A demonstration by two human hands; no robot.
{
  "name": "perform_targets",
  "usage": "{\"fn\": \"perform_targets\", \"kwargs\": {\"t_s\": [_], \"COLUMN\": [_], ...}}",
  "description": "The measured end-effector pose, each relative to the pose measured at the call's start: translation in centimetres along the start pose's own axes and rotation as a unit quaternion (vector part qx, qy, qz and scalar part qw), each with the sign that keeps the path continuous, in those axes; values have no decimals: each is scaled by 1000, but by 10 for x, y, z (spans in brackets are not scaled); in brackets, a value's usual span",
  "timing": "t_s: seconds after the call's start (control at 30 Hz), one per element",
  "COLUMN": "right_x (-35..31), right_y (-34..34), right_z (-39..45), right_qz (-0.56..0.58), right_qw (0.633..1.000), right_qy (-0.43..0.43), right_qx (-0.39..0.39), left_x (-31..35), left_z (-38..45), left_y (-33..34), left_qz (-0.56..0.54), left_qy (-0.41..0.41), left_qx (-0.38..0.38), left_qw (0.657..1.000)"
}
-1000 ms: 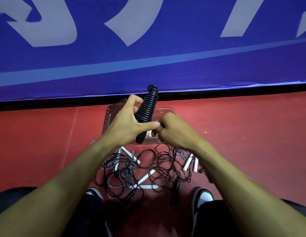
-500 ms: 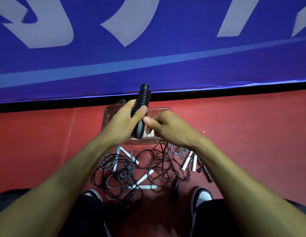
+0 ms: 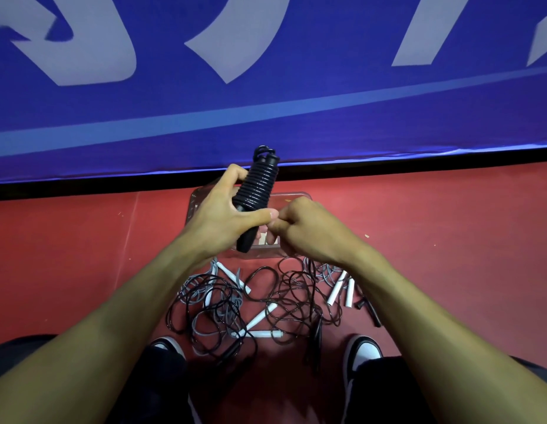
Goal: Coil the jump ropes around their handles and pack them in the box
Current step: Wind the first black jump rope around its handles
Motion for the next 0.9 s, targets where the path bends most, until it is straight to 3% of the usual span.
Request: {"fn": "perform_targets", "kwargs": {"t_s": [0.17, 0.4, 0.57, 0.7, 0.9], "right_x": [3, 3, 11, 13, 12], "right_y": [3, 5, 5, 6, 7], "right_z": [0, 0, 0, 2, 3], "right_qz": [63, -18, -1, -35, -21], "right_qw": [996, 999, 999, 999, 999], "right_qy": [12, 5, 26, 30, 22], "right_qx": [-56, -47, -47, -27, -29], "left_x": [-4, -3, -3, -4, -2], "left_z": [0, 0, -1, -2, 2], "left_y": [-1, 3, 11, 9, 5], "left_qz": [-20, 37, -98, -22, 27], "left_qy": [-12, -18, -100, -69, -7], "left_qx": [14, 5, -29, -85, -14], "left_qw": [1000, 999, 990, 994, 1000]}}
Point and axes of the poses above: each hand's wrist, its own z-axis towards the middle knuckle, its own y-axis out of the palm, x = y × z, the point moved 3 cm from there along z, towards the middle knuckle, and after that the axes turned 11 degrees about -z, right-handed, at the moved point
